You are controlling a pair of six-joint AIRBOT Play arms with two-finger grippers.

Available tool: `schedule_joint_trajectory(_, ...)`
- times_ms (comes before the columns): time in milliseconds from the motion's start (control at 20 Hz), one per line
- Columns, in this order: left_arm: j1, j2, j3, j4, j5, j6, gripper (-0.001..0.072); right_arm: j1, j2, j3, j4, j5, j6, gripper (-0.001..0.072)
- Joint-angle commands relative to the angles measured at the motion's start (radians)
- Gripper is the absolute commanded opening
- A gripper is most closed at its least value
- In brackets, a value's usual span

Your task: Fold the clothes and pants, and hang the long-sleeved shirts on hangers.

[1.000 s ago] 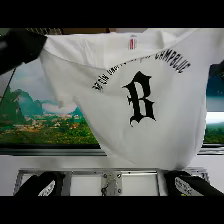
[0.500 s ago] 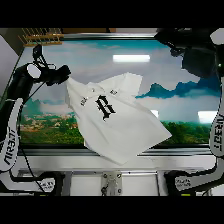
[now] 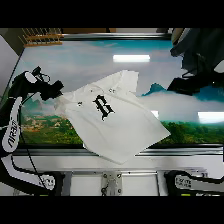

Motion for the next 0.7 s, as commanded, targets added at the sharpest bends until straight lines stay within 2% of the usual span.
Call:
schedule_joint_trajectory(0, 0.004, -0.008, 0.000, 0.000, -0.030, 0.002, 0.0008, -0.043, 0.077, -0.389, -0.021, -0.060, -0.114, 0.0591)
schedule_joint_trajectory(100, -0.003, -0.008, 0.000, 0.000, -0.029, 0.002, 0.0008, -0.042, 0.076, -0.524, -0.021, -0.081, -0.164, 0.0591)
schedule_joint_trajectory(250, -0.006, -0.008, 0.000, -0.001, -0.031, 0.002, 0.0008, -0.041, 0.076, -0.621, -0.020, -0.159, -0.166, 0.0591)
schedule_joint_trajectory(650, -0.006, -0.008, 0.000, 0.000, -0.036, 0.002, 0.0008, -0.020, 0.041, -0.632, -0.007, -0.203, -0.166, 0.0588)
